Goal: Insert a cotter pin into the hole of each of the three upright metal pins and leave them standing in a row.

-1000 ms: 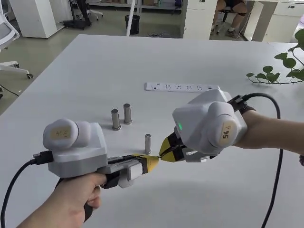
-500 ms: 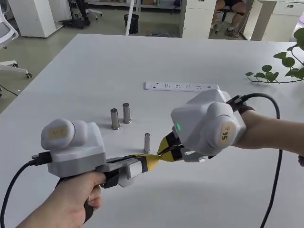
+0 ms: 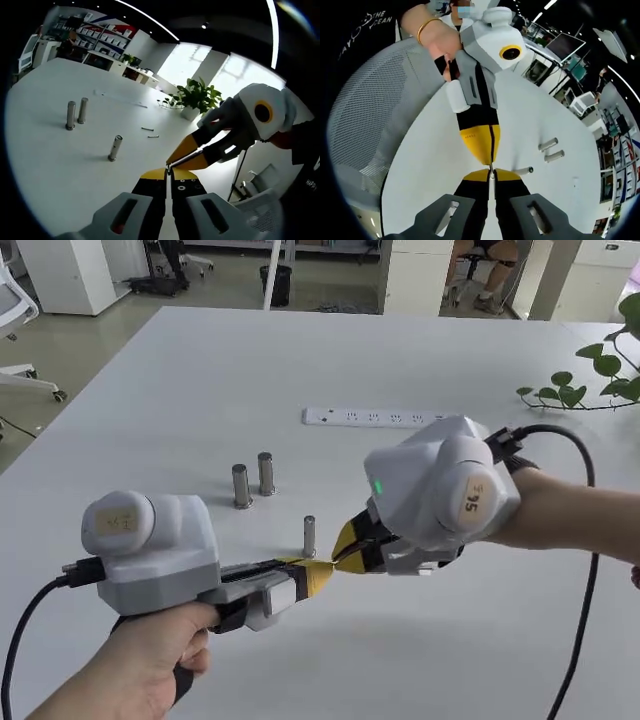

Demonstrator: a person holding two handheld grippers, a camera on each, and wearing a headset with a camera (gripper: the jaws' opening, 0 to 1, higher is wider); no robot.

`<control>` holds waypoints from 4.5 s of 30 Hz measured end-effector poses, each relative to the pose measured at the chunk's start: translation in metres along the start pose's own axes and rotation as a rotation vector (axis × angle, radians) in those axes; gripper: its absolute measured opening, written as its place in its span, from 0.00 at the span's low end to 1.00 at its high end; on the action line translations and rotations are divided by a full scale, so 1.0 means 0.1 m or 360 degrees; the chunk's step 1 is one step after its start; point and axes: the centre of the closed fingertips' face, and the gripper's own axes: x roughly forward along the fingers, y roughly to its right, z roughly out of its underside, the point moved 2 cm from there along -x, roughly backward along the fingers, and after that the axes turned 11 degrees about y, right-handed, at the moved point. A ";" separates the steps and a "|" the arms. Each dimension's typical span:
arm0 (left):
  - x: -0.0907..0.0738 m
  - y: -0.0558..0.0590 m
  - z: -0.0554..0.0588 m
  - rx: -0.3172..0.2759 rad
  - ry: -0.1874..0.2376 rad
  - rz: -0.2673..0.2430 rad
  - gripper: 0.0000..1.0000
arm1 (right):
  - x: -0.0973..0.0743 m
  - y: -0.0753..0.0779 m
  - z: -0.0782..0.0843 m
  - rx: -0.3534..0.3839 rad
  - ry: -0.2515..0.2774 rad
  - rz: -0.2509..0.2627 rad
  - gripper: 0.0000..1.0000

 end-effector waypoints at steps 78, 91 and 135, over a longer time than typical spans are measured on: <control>-0.18 0.32 0.39 0.0891 -0.0345 0.0589 0.00 | -0.01 -0.62 0.06 0.0912 0.0369 -0.0414 0.00; -0.19 0.27 0.35 0.0929 -0.0319 0.0554 0.01 | 0.01 -0.59 0.01 0.0732 0.0300 -0.0382 0.00; 0.08 -0.44 0.02 0.0884 -0.0073 -0.0038 0.15 | 0.12 0.06 0.48 0.0635 -0.0075 -0.0050 0.00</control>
